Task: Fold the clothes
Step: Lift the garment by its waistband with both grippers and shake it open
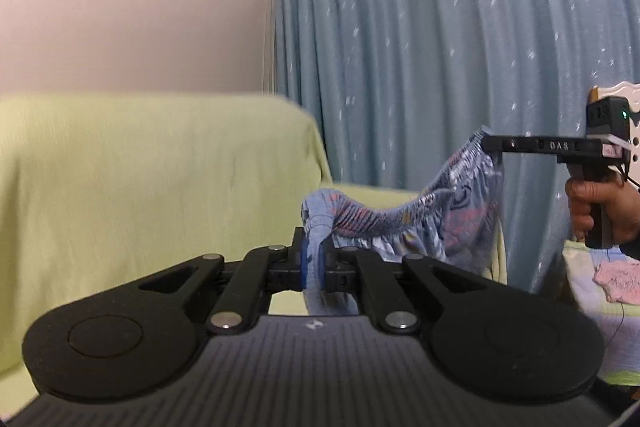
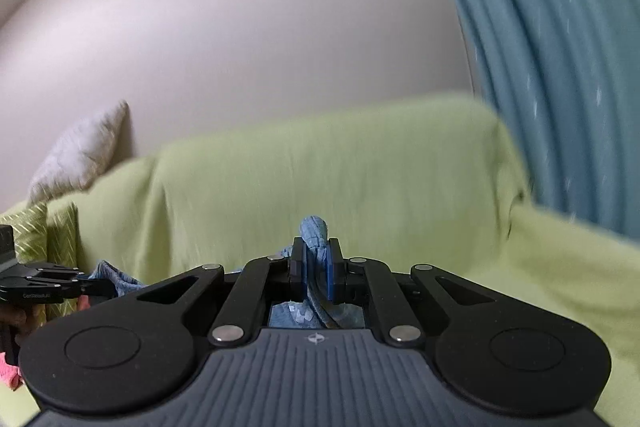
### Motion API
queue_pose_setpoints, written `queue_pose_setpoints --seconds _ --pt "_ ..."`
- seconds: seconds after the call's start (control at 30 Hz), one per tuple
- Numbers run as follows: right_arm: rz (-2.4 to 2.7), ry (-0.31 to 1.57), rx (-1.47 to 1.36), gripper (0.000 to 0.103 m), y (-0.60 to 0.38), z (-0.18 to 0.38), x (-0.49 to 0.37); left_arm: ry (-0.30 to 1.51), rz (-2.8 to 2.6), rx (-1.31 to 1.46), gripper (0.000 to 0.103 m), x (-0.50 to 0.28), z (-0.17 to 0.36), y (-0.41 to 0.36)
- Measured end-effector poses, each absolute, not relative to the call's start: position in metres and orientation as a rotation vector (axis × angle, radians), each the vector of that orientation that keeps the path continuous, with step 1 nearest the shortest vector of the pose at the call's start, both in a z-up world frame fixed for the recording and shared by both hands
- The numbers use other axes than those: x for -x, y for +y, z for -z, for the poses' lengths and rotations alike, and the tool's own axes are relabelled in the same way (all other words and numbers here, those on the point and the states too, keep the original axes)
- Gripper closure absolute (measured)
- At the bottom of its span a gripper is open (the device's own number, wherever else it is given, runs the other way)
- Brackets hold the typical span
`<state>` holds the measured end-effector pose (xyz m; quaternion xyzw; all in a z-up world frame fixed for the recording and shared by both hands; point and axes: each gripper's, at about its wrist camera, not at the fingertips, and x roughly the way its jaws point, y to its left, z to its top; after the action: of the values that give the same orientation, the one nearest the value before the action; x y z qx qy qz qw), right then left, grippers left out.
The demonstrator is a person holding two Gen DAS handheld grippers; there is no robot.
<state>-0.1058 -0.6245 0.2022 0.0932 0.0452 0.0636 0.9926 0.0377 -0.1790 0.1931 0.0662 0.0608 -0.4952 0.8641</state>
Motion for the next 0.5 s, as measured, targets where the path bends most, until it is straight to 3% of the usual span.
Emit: queue_pose_setpoints --seconds 0.27,0.37,0.5 --pt "-0.101 -0.078 -0.109 0.095 -0.618 -0.261 0.155 0.053 1.014 -0.163 0.1 -0.048 -0.262 -0.202" --pt "-0.099 -0.078 -0.087 0.095 -0.629 -0.27 0.13 0.094 0.988 -0.183 0.1 -0.086 -0.257 -0.234" --pt "-0.091 -0.019 -0.099 0.095 -0.657 -0.255 0.059 0.21 0.952 -0.181 0.099 -0.177 -0.207 -0.29"
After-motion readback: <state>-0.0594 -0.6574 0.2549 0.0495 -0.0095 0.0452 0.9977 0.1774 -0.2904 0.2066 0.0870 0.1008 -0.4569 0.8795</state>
